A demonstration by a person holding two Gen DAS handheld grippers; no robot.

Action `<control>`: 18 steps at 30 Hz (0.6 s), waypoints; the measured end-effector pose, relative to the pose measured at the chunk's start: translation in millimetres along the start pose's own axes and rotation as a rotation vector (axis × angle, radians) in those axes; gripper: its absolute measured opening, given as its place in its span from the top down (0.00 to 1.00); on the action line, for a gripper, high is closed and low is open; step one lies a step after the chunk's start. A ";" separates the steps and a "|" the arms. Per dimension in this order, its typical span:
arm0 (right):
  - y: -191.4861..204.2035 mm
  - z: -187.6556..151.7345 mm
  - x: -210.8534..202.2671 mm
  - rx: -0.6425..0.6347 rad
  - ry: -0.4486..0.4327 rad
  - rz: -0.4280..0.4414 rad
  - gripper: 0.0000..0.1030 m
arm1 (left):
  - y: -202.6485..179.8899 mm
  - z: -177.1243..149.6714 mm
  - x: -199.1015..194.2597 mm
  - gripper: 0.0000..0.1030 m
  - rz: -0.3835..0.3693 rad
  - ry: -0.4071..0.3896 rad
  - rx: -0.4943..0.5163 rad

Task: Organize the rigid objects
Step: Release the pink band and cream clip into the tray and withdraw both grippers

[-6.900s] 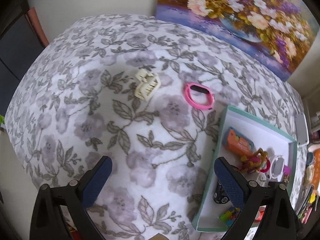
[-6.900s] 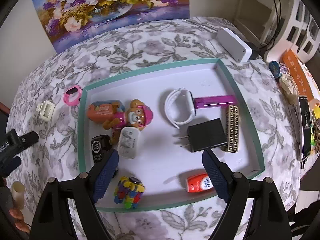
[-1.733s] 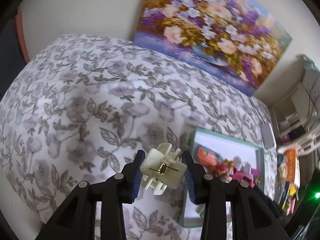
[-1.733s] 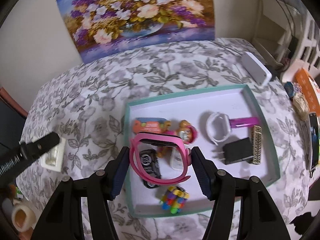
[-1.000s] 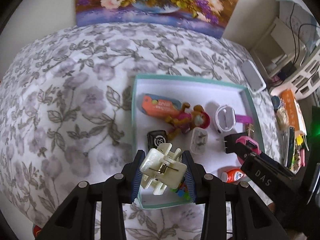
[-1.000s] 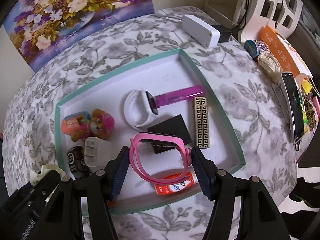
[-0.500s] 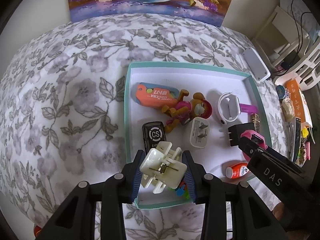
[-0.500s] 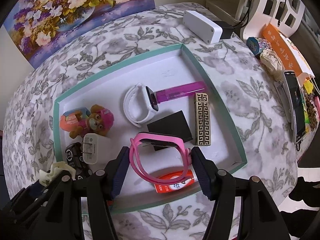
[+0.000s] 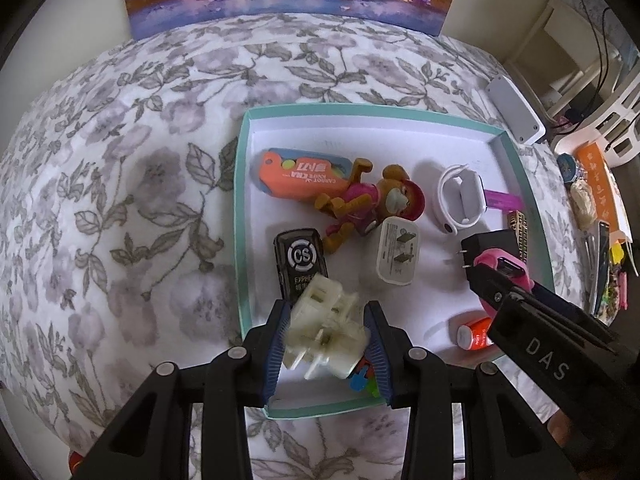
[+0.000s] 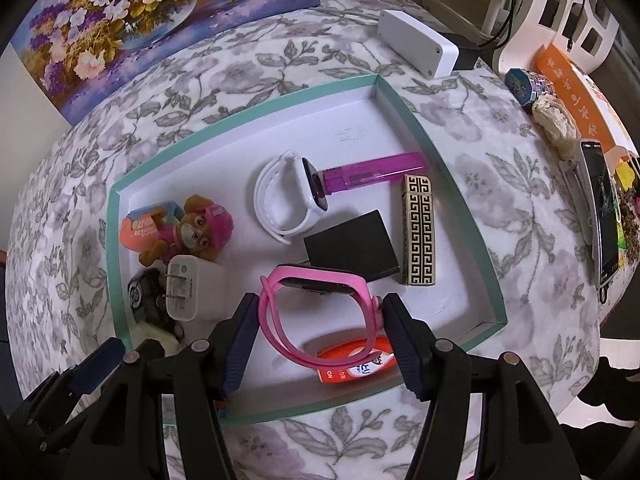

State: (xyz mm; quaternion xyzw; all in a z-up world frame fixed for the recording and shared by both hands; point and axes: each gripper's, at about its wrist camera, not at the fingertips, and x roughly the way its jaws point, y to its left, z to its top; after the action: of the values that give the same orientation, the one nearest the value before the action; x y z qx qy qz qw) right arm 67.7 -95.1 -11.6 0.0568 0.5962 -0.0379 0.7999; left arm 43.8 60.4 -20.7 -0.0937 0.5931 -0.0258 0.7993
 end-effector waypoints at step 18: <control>-0.6 -1.2 -5.4 0.018 -0.034 -0.004 0.14 | 19.9 7.3 -15.9 0.28 0.005 -0.028 -0.067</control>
State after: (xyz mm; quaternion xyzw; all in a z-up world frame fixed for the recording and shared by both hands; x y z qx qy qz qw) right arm 65.0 -95.6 -6.8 0.0620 0.5822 -0.0457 0.8094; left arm 44.6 83.2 -7.2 -0.1192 0.5826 -0.0025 0.8040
